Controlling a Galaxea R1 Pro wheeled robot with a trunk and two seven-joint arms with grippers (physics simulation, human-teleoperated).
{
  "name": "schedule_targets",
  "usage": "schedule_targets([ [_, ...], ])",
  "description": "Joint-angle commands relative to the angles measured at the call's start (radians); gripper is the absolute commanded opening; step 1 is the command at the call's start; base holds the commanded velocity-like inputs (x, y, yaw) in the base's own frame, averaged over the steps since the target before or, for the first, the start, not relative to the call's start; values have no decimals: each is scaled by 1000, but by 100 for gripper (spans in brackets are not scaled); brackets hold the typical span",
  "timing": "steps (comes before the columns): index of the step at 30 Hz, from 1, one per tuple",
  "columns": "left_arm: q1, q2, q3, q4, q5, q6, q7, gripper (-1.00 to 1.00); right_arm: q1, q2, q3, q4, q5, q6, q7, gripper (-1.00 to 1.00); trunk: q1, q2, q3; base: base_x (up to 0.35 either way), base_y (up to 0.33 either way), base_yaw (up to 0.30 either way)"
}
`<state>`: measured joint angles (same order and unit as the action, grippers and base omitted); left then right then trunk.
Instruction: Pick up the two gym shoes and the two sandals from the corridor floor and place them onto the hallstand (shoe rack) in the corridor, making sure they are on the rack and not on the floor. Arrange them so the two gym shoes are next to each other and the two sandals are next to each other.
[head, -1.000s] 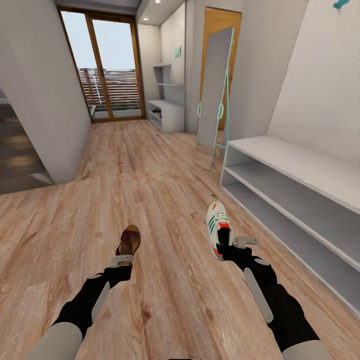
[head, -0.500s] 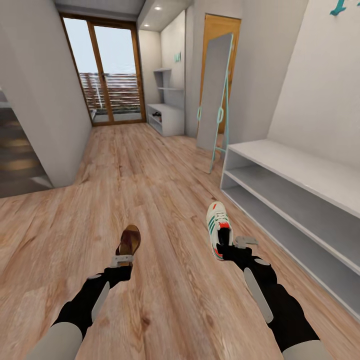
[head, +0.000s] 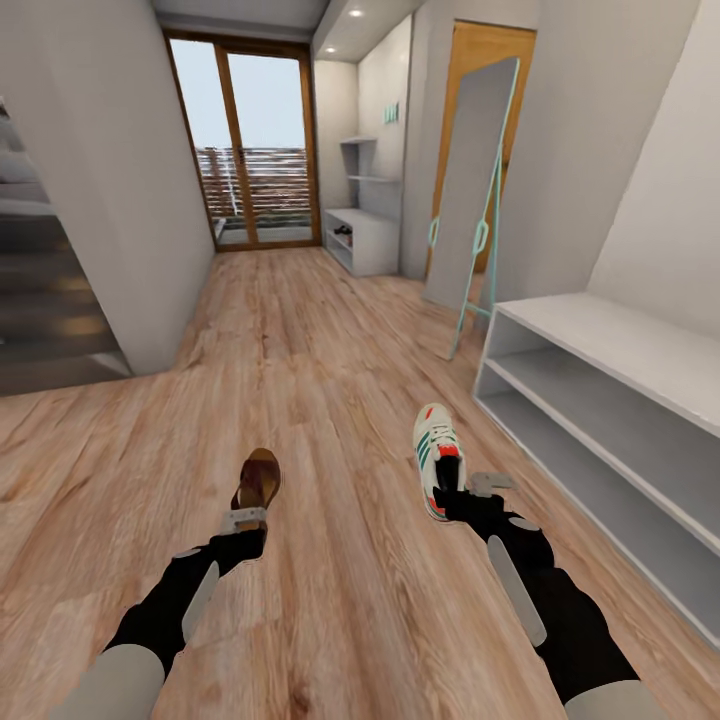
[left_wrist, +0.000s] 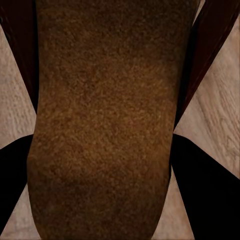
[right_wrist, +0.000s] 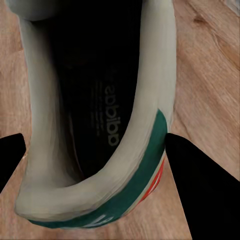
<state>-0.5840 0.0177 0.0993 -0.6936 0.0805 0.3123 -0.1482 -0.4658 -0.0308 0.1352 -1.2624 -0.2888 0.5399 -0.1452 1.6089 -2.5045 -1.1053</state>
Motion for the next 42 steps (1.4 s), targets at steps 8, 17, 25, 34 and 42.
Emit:
schedule_targets([
  [8, 0, -1, 3, -1, 22, 7, -4, -100, 0, -1, 3, -2, -10, 3, -10, -100, 0, 0, 7, 345, 0, 237],
  [17, 0, -1, 3, -1, 22, 7, -4, -100, 0, -1, 3, -2, -10, 3, -10, -100, 0, 0, 18, 345, 0, 215],
  [25, 0, -1, 3, -1, 22, 7, -4, -100, 0, -1, 3, -2, -10, 3, -10, -100, 0, 0, 22, 345, 0, 269],
  [34, 0, -1, 2, -1, 22, 7, -4, -100, 0, -1, 3, -2, -10, 3, -10, -100, 0, 0, 22, 345, 0, 138],
  [42, 0, -1, 2, -1, 22, 7, -4, -100, 0, -1, 3, -2, -10, 3, -10, -100, 0, 0, 22, 345, 0, 3],
])
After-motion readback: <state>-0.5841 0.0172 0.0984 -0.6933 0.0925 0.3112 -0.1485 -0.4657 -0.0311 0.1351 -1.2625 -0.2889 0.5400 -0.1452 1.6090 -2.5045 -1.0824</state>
